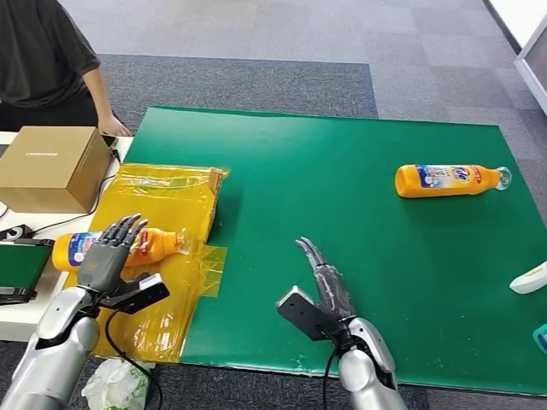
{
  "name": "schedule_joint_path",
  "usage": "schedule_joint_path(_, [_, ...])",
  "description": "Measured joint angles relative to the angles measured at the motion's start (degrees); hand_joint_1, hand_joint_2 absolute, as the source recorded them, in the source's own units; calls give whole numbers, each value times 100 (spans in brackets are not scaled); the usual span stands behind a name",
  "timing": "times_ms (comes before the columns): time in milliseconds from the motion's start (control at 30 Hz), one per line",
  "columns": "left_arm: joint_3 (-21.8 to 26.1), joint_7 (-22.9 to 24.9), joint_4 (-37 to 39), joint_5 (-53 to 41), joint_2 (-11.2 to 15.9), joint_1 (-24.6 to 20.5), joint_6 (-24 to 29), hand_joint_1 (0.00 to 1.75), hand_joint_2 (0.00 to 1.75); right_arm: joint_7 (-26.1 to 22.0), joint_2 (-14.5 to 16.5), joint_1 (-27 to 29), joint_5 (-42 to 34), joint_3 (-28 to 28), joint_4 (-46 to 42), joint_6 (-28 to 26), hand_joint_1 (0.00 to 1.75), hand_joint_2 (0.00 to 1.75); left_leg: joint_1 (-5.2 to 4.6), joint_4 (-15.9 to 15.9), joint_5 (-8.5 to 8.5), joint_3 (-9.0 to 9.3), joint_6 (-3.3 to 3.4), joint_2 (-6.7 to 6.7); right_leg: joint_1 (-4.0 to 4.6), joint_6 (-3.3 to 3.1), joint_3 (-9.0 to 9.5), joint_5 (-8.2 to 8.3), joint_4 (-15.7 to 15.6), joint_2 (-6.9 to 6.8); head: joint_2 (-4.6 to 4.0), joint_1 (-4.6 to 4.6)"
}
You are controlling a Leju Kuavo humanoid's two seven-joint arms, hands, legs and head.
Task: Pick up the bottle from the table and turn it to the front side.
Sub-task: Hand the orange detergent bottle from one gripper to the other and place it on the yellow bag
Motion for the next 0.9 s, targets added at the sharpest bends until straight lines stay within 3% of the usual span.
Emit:
schedule_joint_path(167, [31, -104, -753, 51, -222, 337, 346, 0, 175, 102, -2, 38, -8, -7, -16, -46, 0, 175, 0, 0, -2, -1, -2, 0, 0, -2, -2, -2, 0, 1, 1, -1])
schedule_joint_path(367, [191, -445, -2059, 800, -734, 898, 553, 0, 175, 230, -9, 210, -4, -51, -271, -81, 0, 175, -1, 0, -7, -1, 3, 1, -1, 0, -1, -4, -2, 1, 1, 1])
schedule_joint_path(633, [778, -1509, -3054, 2762, -1724, 1648, -594, 0, 175, 139, -17, 671, -235, -220, -992, -86, 0, 175, -3, 0, -14, -1, 5, 1, -2, 4, 0, -9, -4, 0, -1, 0])
schedule_joint_path(900, [1319, -1649, -2937, 4056, -2464, 1909, -2110, 0, 175, -494, -15, 1131, -1160, -363, -1681, 28, 0, 175, -3, 0, -15, 0, 4, 0, -2, 5, 1, -10, -5, 0, 0, 2])
